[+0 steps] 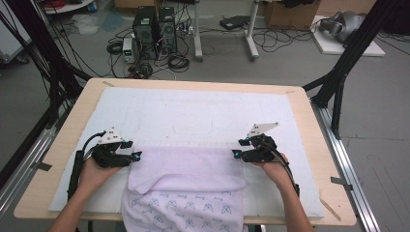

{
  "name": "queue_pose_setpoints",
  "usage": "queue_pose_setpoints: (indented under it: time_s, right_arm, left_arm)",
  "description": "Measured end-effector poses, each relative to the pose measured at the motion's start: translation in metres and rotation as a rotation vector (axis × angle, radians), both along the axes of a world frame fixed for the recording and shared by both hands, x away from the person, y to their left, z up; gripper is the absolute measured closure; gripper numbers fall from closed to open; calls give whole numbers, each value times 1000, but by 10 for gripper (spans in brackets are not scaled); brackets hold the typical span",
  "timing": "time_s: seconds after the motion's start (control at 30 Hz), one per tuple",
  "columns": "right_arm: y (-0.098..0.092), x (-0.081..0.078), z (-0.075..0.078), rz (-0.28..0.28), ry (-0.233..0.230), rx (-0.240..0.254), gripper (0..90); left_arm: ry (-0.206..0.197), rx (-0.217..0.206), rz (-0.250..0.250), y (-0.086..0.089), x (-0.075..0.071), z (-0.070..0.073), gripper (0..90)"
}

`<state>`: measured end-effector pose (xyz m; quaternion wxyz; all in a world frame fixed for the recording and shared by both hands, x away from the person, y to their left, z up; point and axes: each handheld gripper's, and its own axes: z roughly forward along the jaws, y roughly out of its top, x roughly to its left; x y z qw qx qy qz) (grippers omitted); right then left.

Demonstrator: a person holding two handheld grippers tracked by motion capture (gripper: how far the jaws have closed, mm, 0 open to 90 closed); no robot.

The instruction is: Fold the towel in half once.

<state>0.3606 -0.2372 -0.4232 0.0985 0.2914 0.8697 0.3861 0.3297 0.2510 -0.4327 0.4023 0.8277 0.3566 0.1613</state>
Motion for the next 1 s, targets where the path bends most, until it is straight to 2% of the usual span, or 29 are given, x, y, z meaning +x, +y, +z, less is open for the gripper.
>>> queue_pose_setpoints:
  time_s: [0.07, 0.13, 0.17, 0.2, 0.23, 0.27, 0.37, 0.43, 0.5, 0.57, 0.77, 0.83, 0.87, 0.9, 1.0]
  right_arm:
    - [-1, 6, -6, -15, 22, -2, 433]
    - [0, 9, -11, -15, 44, 1, 425]
    - [1, 9, -12, -11, 46, -12, 425]
    - [2, 10, -15, -2, 46, -23, 428]
    - [3, 10, -17, 7, 67, -27, 448]
    - [4, 10, -18, 6, 60, -30, 478]
    - [4, 7, -18, 28, 64, -13, 687]
    - [7, 3, -16, 42, 48, -23, 805]
    - [9, 0, -13, 46, 8, -53, 842]
    - [7, 1, -8, 21, -32, -54, 850]
    - [-9, 21, 14, -74, -53, -35, 852]
    - [-13, 31, 20, -97, -57, -32, 852]
    - [-16, 39, 25, -116, -54, -47, 852]
    - [-18, 44, 30, -128, -64, -50, 852]
    - [-26, 60, 50, -169, -94, -31, 852]
  left_arm:
    - [19, 3, 12, 0, 5, -5, 405]
    - [30, 27, 29, 0, 8, -8, 409]
    - [37, 43, 31, -1, 9, -10, 435]
    - [45, 35, 20, -1, 9, -11, 451]
    - [44, 29, 6, -2, 8, -11, 491]
    - [42, 29, -4, -3, 7, -11, 556]
    - [36, 42, -48, -7, 4, -9, 726]
    - [36, 39, -57, -8, 4, -8, 796]
    - [38, 35, -48, -9, 7, -6, 831]
    - [19, 21, -32, -11, 12, -3, 843]
    - [-16, -11, -12, -26, 44, 22, 847]
    - [-26, 5, 10, -33, 63, 33, 847]
    - [-32, 12, 19, -35, 71, 39, 847]
    - [-31, 14, 26, -36, 77, 43, 848]
    - [-64, 17, 55, -42, 99, 66, 849]
